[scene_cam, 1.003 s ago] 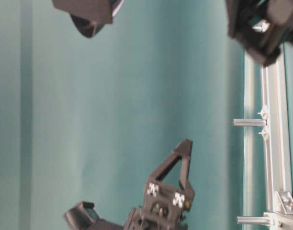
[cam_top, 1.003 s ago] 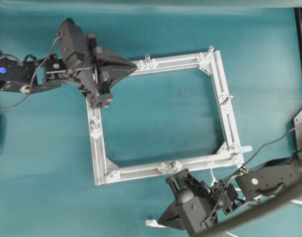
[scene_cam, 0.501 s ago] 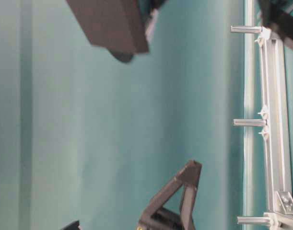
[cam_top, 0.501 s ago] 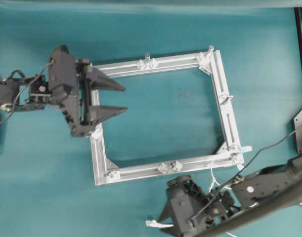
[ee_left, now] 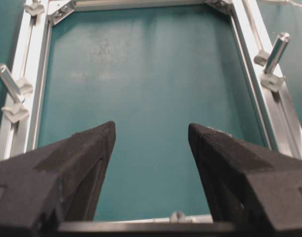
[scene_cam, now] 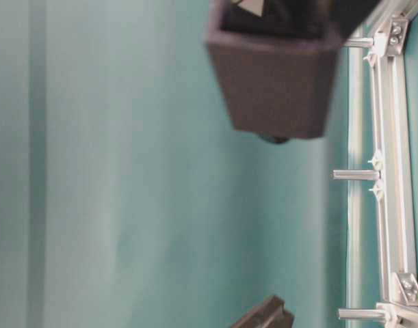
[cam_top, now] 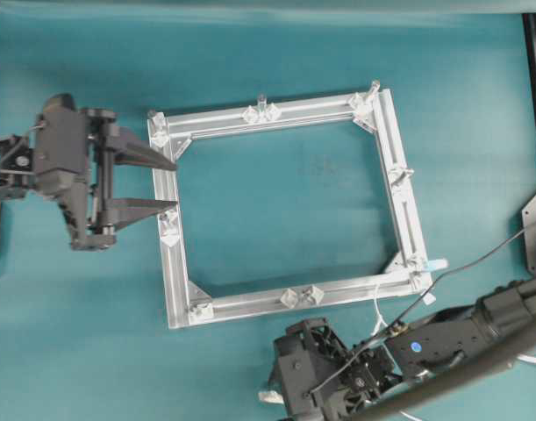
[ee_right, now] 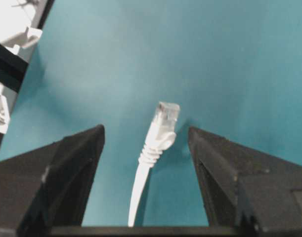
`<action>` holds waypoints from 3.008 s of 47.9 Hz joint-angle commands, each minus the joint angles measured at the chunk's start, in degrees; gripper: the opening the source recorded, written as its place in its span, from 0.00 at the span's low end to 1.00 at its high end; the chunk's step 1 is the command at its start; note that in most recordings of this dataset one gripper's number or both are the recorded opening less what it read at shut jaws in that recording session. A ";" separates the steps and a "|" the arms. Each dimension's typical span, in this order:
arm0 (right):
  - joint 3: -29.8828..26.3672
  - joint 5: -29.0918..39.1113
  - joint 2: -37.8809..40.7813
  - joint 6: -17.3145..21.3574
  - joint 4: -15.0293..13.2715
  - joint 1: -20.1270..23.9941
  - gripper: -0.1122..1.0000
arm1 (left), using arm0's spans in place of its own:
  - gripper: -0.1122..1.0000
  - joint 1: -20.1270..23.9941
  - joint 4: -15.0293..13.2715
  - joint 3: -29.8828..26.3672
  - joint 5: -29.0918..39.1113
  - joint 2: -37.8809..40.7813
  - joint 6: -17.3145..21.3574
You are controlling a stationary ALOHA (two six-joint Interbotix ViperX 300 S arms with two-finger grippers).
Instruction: Move the cable alternately left and right between 8 pins so it hooks onto each one.
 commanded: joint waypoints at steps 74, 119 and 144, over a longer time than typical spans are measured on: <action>11.87 26.89 -25.31 26.98 -11.95 -3.69 0.25 | 0.69 0.88 0.26 17.67 20.13 -40.78 -0.88; -5.98 22.50 -8.17 55.20 -33.22 -20.39 0.25 | 0.69 0.97 0.26 18.98 18.72 -41.31 -0.88; -9.23 21.88 -5.27 54.84 -32.61 -12.22 0.25 | 0.69 0.97 0.26 18.98 18.72 -41.31 -0.88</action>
